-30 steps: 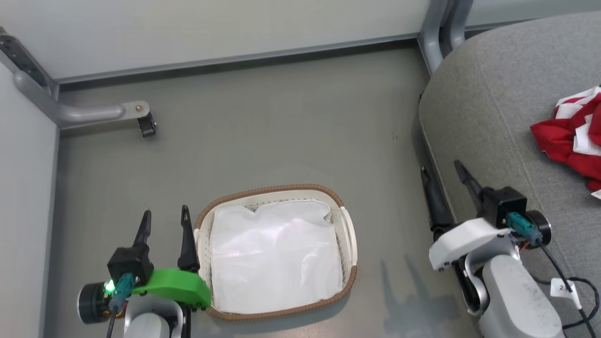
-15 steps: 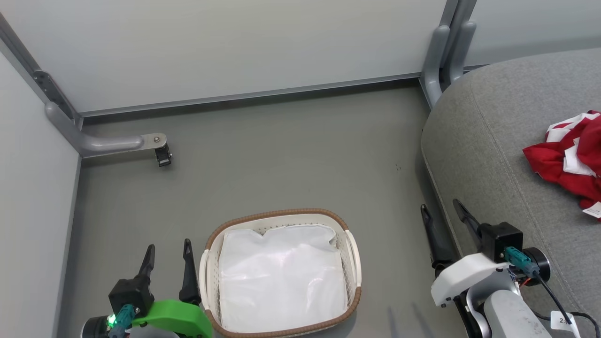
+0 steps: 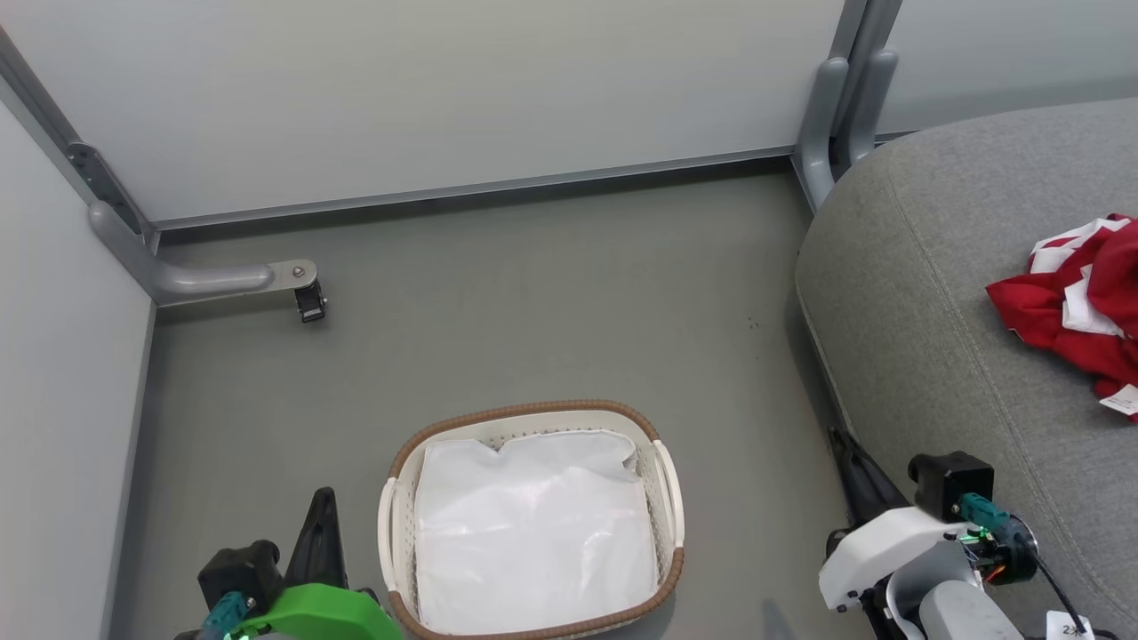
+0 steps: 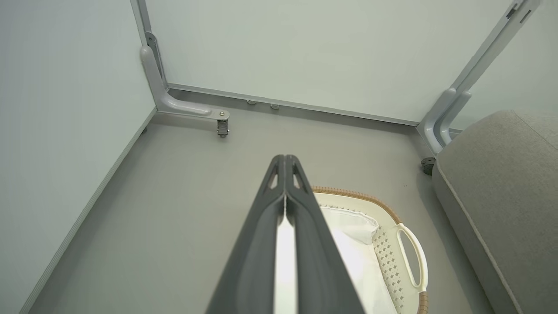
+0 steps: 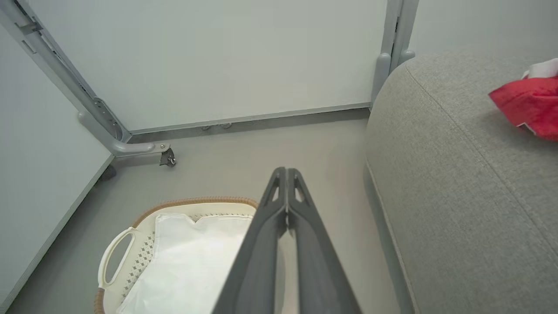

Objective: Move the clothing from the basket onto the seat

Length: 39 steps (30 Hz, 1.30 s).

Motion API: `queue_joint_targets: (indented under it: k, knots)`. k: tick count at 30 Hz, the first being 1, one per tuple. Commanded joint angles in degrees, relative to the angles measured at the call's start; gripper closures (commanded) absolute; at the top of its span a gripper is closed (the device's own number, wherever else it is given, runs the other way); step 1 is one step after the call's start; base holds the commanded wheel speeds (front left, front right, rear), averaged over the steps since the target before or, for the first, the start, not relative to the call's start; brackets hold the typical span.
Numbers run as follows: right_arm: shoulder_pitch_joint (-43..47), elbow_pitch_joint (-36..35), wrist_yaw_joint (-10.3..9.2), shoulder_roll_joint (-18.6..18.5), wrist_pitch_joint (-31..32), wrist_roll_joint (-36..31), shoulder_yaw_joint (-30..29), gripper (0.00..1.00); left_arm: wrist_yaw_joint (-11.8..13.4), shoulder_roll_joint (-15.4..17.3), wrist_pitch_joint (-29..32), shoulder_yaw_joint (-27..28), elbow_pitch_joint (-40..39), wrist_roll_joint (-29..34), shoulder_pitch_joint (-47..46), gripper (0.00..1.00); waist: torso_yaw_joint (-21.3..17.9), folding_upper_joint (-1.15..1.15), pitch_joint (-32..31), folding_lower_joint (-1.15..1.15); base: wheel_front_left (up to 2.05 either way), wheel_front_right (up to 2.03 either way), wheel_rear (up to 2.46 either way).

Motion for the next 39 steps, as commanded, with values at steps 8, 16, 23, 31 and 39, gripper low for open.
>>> queue_joint_targets:
  k: [8, 16, 23, 31, 39]
  knots:
    - [-0.2, -2.7, -0.01, -0.2, 2.6, 10.5, -1.8, 1.00, -1.1, 0.1, 2.5, 2.0, -2.0, -9.7, -1.0, 1.00, 0.2, 0.00, -0.3, 0.00, 0.00, 0.00, 0.00]
    - [0.3, -3.9, -0.01, -0.2, 4.5, 18.2, -2.9, 1.00, -1.9, 0.1, 4.6, 3.3, -2.8, -16.9, -1.5, 1.00, 0.4, 0.00, -0.5, 0.00, 0.00, 0.00, 0.00]
    - [0.6, -4.9, -0.01, -0.2, 6.1, 24.4, -3.9, 1.00, -2.5, 0.2, 6.2, 4.4, -3.5, -22.5, -1.9, 1.00, 0.5, 0.00, -0.8, 0.00, 0.00, 0.00, 0.00]
    - [1.0, -6.0, -0.02, -0.3, 7.9, 30.9, -4.9, 1.00, -3.2, 0.2, 7.9, 5.5, -4.2, -28.5, -2.3, 1.00, 0.7, 0.00, -1.0, 0.00, 0.00, 0.00, 0.00]
    - [1.4, -7.0, -0.02, -0.3, 9.5, 37.1, -5.8, 1.00, -3.8, 0.2, 9.5, 6.5, -4.9, -34.2, -2.6, 1.00, 0.9, 0.00, -1.3, 0.00, 0.00, 0.00, 0.00]
